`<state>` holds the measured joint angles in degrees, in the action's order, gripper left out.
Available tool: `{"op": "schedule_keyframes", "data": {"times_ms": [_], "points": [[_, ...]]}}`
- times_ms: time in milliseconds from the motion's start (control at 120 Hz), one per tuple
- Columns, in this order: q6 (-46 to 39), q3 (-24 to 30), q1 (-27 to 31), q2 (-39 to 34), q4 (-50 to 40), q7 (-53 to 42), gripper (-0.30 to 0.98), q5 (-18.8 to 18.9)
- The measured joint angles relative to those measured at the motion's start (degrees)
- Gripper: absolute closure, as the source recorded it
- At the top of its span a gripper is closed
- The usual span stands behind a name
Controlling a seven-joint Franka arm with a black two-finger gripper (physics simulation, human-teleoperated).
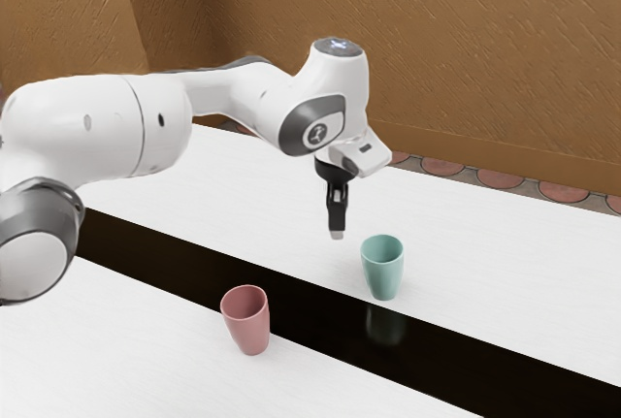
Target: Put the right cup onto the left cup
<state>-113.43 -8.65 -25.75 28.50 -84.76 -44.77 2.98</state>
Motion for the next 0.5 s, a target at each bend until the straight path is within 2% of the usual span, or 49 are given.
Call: {"op": "schedule_keyframes", "data": {"times_ms": [500], "points": [[-2.28, 2.24, -1.04, 10.59, 10.12, -4.58, 0.00, 0.46]]}}
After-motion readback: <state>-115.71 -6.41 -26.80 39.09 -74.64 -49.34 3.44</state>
